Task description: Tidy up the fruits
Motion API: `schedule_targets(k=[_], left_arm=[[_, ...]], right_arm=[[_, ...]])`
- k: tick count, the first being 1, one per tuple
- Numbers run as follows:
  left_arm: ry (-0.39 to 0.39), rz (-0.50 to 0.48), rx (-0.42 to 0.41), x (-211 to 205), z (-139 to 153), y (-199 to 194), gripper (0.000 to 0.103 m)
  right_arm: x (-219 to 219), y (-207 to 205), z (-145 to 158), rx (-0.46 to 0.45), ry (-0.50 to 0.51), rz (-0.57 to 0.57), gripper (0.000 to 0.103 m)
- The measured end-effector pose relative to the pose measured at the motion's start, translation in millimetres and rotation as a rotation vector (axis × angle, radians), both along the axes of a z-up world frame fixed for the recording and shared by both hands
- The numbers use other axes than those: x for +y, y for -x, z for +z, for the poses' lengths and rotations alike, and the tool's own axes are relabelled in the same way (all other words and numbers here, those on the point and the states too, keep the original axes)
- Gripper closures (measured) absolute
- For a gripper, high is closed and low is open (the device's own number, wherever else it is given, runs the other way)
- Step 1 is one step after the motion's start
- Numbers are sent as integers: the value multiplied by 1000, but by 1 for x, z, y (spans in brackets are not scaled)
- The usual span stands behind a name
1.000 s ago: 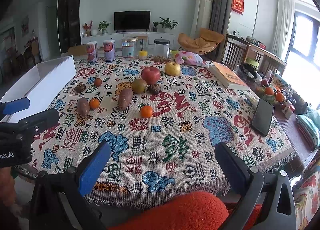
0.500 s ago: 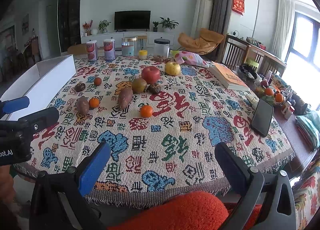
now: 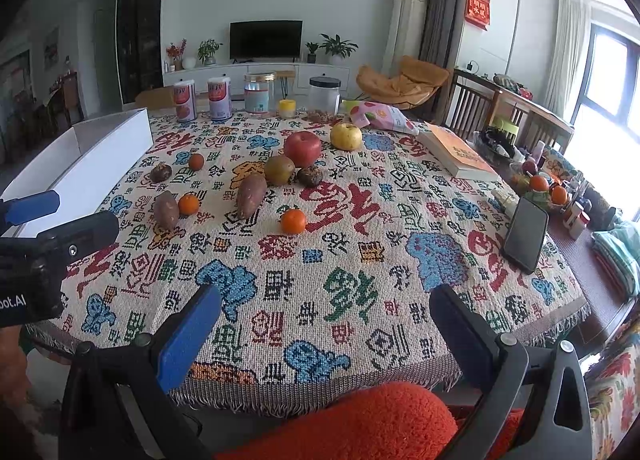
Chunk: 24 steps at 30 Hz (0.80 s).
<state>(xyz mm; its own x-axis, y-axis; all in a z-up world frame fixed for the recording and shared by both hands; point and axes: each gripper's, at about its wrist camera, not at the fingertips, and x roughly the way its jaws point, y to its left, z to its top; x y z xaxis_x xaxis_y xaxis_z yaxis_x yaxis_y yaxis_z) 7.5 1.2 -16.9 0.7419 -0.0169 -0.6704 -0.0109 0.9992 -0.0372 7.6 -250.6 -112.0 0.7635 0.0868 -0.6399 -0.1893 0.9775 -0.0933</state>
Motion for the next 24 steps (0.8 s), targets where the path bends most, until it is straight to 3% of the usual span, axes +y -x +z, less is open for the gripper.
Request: schedule_targets(k=[21, 22, 24], left_arm=[[2, 2, -2, 1, 1, 0, 1], [6, 8, -4, 1, 1, -1, 1], [19, 14, 1, 3, 0, -3, 1]], right_arm=[[0, -1, -2, 7, 11, 12, 0], [1, -3, -1, 8, 50, 29, 0], [-2, -6, 8, -31, 243, 30, 0]])
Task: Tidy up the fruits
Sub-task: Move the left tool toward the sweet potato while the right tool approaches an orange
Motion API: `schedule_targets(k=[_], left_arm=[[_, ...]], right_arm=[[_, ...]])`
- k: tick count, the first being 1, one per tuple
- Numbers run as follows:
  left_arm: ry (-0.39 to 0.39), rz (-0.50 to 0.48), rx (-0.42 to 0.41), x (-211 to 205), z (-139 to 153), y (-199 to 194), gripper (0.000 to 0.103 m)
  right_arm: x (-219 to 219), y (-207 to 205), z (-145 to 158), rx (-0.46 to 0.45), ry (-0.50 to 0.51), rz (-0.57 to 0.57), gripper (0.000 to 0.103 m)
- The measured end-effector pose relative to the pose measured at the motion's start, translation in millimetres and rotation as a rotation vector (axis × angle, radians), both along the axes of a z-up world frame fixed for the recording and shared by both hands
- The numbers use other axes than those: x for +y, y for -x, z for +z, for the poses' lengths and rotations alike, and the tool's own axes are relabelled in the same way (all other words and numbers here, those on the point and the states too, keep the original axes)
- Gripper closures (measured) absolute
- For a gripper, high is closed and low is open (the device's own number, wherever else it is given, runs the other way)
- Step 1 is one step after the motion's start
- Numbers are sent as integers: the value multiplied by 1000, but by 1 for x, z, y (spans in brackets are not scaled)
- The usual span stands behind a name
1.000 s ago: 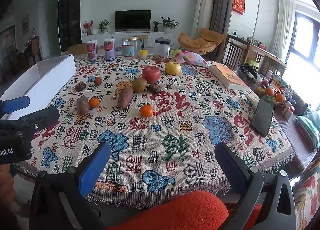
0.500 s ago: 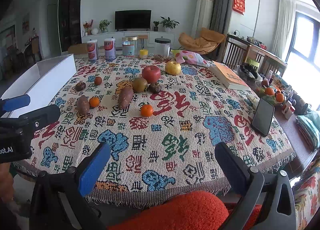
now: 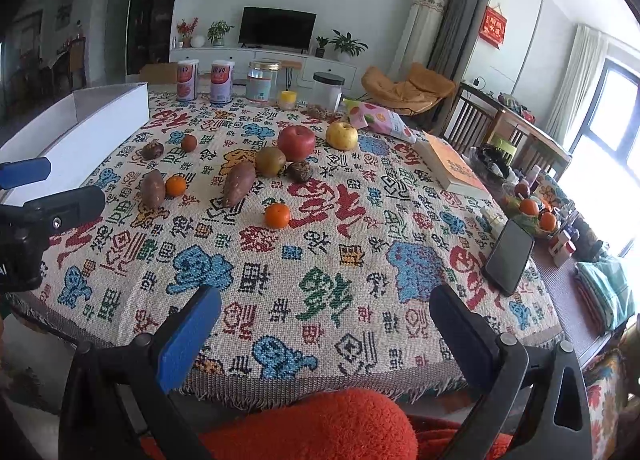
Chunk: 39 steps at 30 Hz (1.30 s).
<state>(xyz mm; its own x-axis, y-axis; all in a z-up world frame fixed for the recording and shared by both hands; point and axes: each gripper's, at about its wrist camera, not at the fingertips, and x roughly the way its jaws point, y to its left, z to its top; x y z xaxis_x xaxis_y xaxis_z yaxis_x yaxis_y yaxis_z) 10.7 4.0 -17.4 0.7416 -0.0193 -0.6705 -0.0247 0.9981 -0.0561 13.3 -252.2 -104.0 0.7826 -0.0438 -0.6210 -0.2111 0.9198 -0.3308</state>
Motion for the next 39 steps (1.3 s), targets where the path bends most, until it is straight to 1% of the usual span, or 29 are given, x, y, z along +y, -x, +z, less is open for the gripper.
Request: schedule_targets(k=[2, 3, 4, 5, 6, 7, 8, 9, 10, 12, 13, 15, 16, 17, 18, 20, 22, 24, 27, 30, 33, 39], left_arm=[[8, 6, 11, 0, -4, -3, 1], [14, 6, 19, 1, -7, -5, 1], [19, 6, 30, 0, -10, -6, 1], [23, 6, 41, -1, -13, -7, 1], [29, 7, 52, -1, -17, -9, 1], [33, 10, 62, 0, -20, -10, 1], [35, 15, 71, 0, -24, -12, 1], [35, 23, 79, 3, -27, -14, 1], [30, 35, 85, 7, -32, -16, 1], [18, 67, 100, 14, -43, -21, 1], [12, 83, 109, 18, -50, -24, 1], [-12, 119, 128, 24, -64, -31, 1], [-27, 134, 136, 27, -72, -35, 1], [-44, 147, 143, 29, -79, -38, 1], [-60, 157, 146, 31, -86, -41, 1], [-78, 173, 153, 33, -98, -47, 1], [-81, 182, 168, 35, -108, -53, 1], [-80, 185, 186, 35, -116, -58, 1], [-86, 184, 213, 34, -124, -66, 1], [-65, 185, 234, 36, -131, -71, 1], [-16, 195, 221, 39, -135, -72, 0], [-13, 193, 237, 39, -135, -72, 0]], right_arm=[[-8, -5, 10, -66, 266, -46, 0], [-14, -9, 16, -75, 364, -59, 0], [-19, -14, 20, -57, 432, -61, 0], [-22, -19, 21, -20, 490, -53, 0], [-22, -23, 20, 20, 528, -29, 0], [-21, -26, 18, 59, 526, 11, 0], [-18, -29, 17, 95, 467, 58, 0], [-15, -32, 16, 120, 360, 94, 0], [-12, -37, 14, 127, 250, 108, 0], [-7, -41, 5, 103, 31, 121, 0], [-4, -42, -2, 77, -96, 123, 0], [0, -47, -18, 55, -290, 91, 0], [0, -51, -27, 66, -359, 71, 0], [2, -54, -36, 81, -408, 54, 0], [4, -58, -44, 98, -428, 39, 0], [9, -61, -51, 113, -408, 24, 0], [10, -63, -51, 109, -409, 25, 0], [5, -63, -50, 88, -389, -1, 0], [6, -64, -53, 107, -366, -15, 0], [9, -62, -54, 96, -341, -11, 0], [11, -61, -55, 92, -321, -7, 0], [9, -63, -57, 98, -322, -24, 0]])
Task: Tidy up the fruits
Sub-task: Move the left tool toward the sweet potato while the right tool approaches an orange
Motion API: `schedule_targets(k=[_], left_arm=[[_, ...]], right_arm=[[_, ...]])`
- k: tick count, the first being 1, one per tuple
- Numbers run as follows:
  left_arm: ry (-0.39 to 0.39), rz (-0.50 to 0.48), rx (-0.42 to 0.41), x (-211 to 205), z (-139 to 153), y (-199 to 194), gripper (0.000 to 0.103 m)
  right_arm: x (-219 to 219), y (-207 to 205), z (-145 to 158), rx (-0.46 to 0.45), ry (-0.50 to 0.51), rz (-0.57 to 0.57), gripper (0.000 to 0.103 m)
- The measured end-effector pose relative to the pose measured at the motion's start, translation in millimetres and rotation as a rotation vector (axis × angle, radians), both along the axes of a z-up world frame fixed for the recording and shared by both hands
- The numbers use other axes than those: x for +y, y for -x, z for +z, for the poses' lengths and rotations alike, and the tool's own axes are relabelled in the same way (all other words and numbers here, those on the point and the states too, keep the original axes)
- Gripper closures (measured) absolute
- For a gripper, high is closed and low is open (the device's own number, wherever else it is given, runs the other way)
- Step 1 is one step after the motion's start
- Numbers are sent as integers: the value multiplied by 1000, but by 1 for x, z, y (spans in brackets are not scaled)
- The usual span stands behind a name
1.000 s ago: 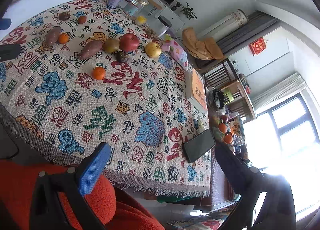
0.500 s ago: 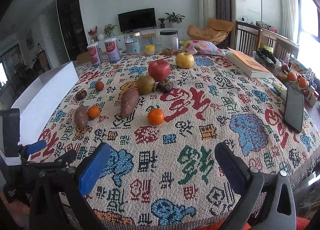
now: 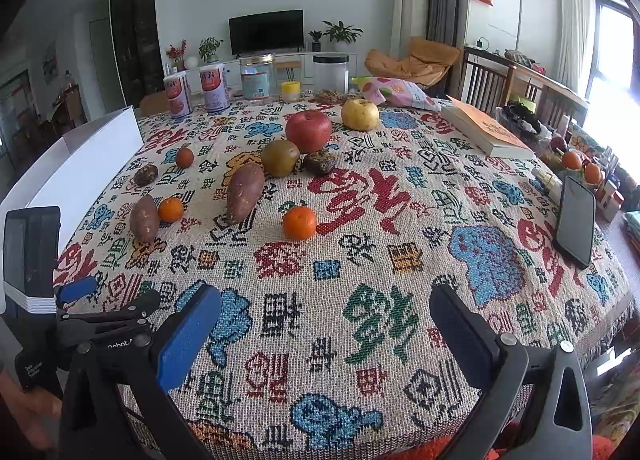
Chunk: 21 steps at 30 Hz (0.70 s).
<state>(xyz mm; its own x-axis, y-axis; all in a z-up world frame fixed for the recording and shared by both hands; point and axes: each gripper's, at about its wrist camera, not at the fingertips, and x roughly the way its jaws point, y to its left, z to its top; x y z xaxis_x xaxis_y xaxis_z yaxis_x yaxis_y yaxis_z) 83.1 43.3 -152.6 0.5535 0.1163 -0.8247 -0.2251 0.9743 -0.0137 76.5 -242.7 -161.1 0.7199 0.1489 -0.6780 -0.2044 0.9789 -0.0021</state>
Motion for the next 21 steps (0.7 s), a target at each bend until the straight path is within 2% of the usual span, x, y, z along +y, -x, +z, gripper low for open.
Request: schedule_targets(k=[4, 10, 16, 19, 21], left_arm=[[10, -6, 32, 1, 0, -5, 0], [16, -23, 36, 1, 0, -5, 0], [30, -47, 87, 3, 1, -7, 0], [69, -83, 116, 8, 3, -2, 1], [128, -99, 111, 16, 6, 7, 1]], right_arm=[[0, -3, -2, 15, 0, -6, 0], [-2, -4, -3, 16, -2, -7, 0], [-2, -4, -3, 16, -9, -11, 0], [-5, -2, -3, 13, -20, -16, 0], [-6, -2, -3, 12, -28, -19, 0]])
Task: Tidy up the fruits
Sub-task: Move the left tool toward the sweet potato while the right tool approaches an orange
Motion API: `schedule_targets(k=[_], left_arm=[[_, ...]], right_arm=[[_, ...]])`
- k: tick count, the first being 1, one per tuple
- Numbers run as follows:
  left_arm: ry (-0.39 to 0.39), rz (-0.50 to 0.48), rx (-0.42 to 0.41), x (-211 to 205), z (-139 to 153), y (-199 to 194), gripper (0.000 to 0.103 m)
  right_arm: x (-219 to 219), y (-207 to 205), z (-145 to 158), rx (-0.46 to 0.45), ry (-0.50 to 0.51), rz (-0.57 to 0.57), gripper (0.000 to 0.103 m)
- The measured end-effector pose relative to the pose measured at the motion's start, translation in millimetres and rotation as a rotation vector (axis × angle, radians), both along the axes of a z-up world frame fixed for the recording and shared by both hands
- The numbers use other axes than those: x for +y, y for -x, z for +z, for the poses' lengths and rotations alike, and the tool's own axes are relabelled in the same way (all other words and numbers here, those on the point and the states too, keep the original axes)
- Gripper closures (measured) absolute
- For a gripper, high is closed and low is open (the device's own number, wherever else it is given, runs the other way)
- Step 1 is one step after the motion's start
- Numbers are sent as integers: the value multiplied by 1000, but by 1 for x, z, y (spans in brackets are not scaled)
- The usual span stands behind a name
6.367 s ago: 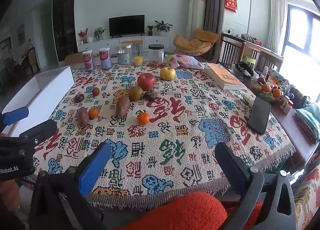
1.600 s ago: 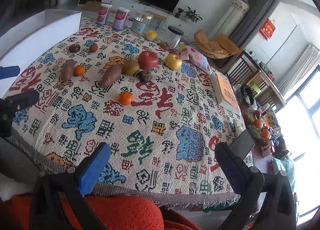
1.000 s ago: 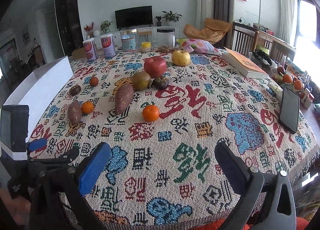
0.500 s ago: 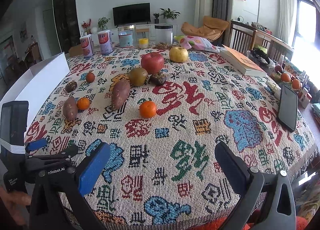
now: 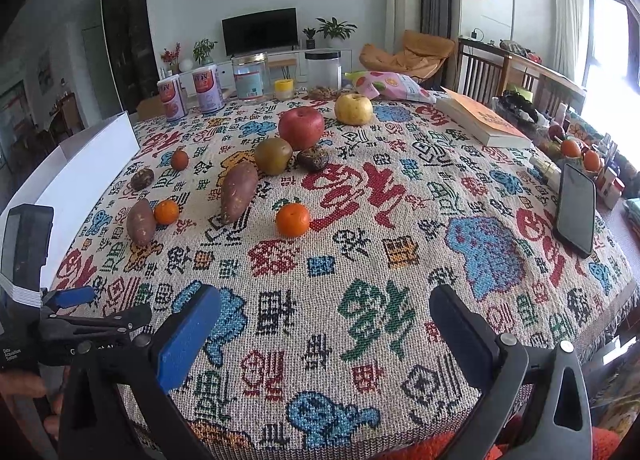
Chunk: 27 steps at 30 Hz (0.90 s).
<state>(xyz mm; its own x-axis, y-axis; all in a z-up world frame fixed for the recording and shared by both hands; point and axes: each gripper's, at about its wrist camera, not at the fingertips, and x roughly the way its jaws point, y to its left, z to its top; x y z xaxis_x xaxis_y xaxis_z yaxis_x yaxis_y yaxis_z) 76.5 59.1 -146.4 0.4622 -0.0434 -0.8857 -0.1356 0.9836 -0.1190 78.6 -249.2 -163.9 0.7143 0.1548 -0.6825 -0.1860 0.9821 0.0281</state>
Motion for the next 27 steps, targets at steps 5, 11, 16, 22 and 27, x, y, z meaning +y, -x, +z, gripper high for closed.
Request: schedule_targets(k=[5, 11, 16, 22, 27], left_arm=[[133, 12, -57, 28, 12, 11, 1], [160, 39, -126, 38, 34, -32, 1], [112, 56, -106, 33, 24, -88, 1], [86, 111, -60, 66, 6, -80, 1], [49, 156, -91, 93, 17, -59, 1]], right_arm=[[0, 0, 0, 6, 3, 1, 0], [2, -1, 0, 7, 9, 0, 0], [4, 0, 0, 1, 19, -4, 0], [-1, 2, 1, -8, 5, -12, 0], [-5, -4, -2, 21, -28, -15, 0]])
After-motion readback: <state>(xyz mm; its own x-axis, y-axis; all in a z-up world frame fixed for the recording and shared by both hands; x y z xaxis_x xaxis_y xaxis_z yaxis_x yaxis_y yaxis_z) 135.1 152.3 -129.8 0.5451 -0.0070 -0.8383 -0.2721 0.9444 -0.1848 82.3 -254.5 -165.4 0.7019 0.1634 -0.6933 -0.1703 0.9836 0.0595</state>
